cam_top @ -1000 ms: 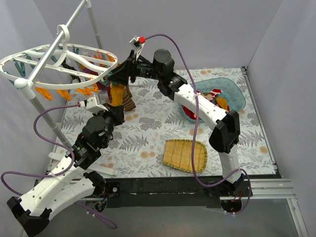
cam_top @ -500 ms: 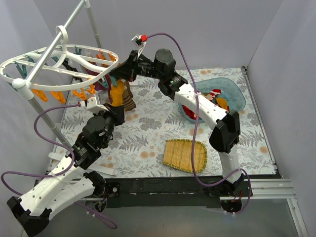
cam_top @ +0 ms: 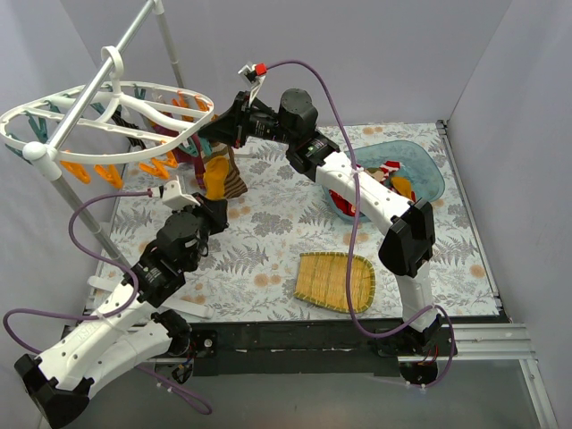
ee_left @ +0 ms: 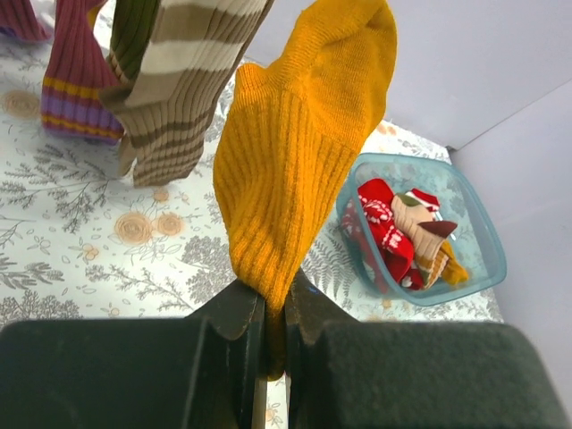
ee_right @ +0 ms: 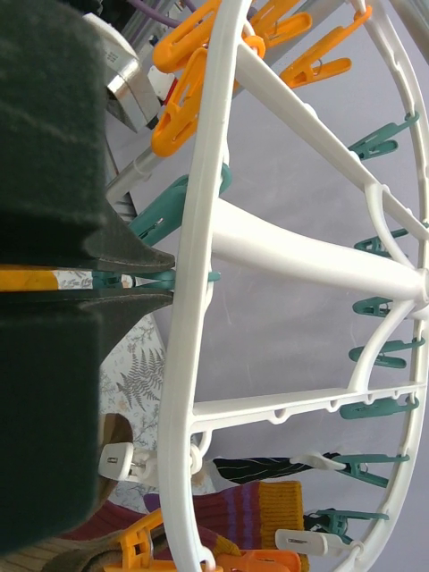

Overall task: Remove the socks clipped to the hanger
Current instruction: Remove the sock from the hanger.

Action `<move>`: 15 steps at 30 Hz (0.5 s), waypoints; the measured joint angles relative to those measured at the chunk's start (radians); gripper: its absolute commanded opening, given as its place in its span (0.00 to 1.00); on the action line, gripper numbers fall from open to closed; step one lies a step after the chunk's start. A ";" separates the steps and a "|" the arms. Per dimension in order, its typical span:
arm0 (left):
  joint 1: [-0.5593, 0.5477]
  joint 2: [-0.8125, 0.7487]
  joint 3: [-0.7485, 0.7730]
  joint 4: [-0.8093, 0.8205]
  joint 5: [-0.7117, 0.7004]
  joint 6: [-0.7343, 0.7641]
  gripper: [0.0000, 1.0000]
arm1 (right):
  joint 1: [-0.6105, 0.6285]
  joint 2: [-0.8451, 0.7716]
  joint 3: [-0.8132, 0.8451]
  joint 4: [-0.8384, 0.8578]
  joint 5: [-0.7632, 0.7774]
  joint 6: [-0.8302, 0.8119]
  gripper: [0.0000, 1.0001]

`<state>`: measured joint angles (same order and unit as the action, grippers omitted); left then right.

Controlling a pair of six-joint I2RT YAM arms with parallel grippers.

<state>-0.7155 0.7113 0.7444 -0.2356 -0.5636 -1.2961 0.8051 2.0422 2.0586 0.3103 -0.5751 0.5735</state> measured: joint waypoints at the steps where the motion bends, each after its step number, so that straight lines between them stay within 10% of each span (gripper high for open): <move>1: 0.000 0.000 -0.006 -0.004 0.002 -0.004 0.00 | 0.000 0.000 0.000 0.000 0.000 0.000 0.01; 4: 0.000 0.000 -0.018 -0.015 0.005 -0.011 0.00 | 0.000 0.000 0.000 -0.001 0.002 -0.001 0.11; 9: 0.000 0.000 -0.018 -0.020 0.009 -0.018 0.00 | 0.000 -0.001 -0.011 0.002 0.007 -0.005 0.59; 15: 0.000 0.001 -0.018 -0.019 0.027 -0.021 0.00 | 0.000 -0.023 -0.095 0.006 0.019 -0.027 0.71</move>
<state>-0.7155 0.7120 0.7261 -0.2550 -0.5369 -1.3167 0.8051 2.0190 1.9640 0.3168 -0.5564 0.5461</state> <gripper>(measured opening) 0.042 0.658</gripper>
